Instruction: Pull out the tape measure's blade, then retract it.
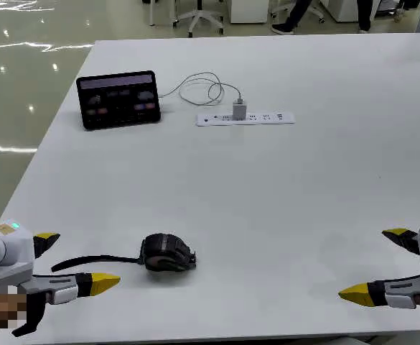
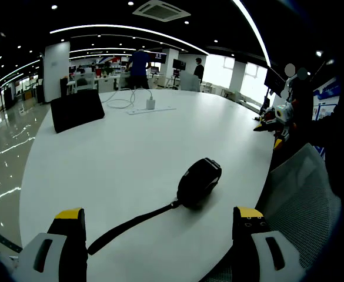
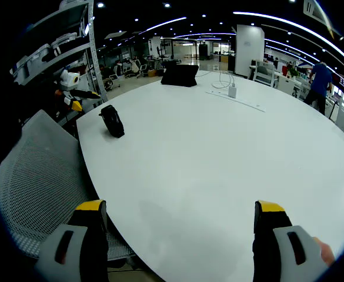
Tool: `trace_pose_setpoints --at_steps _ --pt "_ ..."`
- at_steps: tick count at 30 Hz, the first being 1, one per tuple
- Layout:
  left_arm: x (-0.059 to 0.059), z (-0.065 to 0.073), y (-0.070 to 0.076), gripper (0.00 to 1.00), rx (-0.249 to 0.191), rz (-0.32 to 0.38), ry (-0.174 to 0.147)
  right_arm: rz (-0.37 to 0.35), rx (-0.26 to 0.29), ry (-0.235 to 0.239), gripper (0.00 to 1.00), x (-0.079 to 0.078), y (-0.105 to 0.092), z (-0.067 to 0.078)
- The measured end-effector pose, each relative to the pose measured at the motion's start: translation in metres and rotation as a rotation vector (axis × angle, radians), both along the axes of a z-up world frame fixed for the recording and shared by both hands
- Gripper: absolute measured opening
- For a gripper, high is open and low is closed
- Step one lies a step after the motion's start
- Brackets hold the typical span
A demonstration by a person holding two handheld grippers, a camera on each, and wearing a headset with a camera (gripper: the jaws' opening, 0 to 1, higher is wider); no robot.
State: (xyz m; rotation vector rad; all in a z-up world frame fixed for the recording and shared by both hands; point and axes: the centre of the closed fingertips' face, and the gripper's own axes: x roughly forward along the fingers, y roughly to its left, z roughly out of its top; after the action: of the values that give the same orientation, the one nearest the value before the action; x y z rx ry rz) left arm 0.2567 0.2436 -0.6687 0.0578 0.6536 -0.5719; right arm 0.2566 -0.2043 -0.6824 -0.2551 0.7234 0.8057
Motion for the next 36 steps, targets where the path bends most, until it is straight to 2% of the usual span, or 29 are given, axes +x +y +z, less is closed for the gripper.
trace_pose_setpoints --at_steps 8,12,16,24,30,32,34,35,36 --pt "0.001 0.002 0.002 1.00 -0.014 0.012 -0.002 -0.003 0.000 -0.006 1.00 0.001 -0.001 0.001" --pt "0.001 0.001 0.003 1.00 -0.011 0.009 -0.001 -0.001 0.003 0.000 1.00 0.000 0.000 0.001" --pt "0.001 0.000 0.004 1.00 -0.004 0.011 -0.001 -0.004 0.003 -0.015 1.00 0.001 0.000 0.002" --pt "-0.001 -0.001 0.000 1.00 -0.022 -0.001 0.008 -0.004 -0.006 -0.022 1.00 0.002 0.000 0.002" --pt "0.000 0.000 -0.004 1.00 -0.024 -0.025 -0.006 0.013 -0.013 -0.025 1.00 0.005 0.003 0.002" --pt "-0.003 -0.003 -0.009 1.00 -0.037 -0.052 0.021 0.022 -0.023 -0.025 1.00 0.005 0.005 0.000" --pt "-0.001 -0.005 -0.012 1.00 -0.018 -0.079 0.010 0.033 -0.030 -0.021 1.00 0.006 0.008 -0.001" --pt "0.000 -0.005 -0.013 1.00 -0.023 -0.085 0.009 0.041 -0.031 -0.021 1.00 0.007 0.010 -0.001" --pt "-0.001 -0.006 -0.016 1.00 -0.034 -0.091 0.029 0.054 -0.033 -0.026 1.00 0.007 0.012 -0.001"
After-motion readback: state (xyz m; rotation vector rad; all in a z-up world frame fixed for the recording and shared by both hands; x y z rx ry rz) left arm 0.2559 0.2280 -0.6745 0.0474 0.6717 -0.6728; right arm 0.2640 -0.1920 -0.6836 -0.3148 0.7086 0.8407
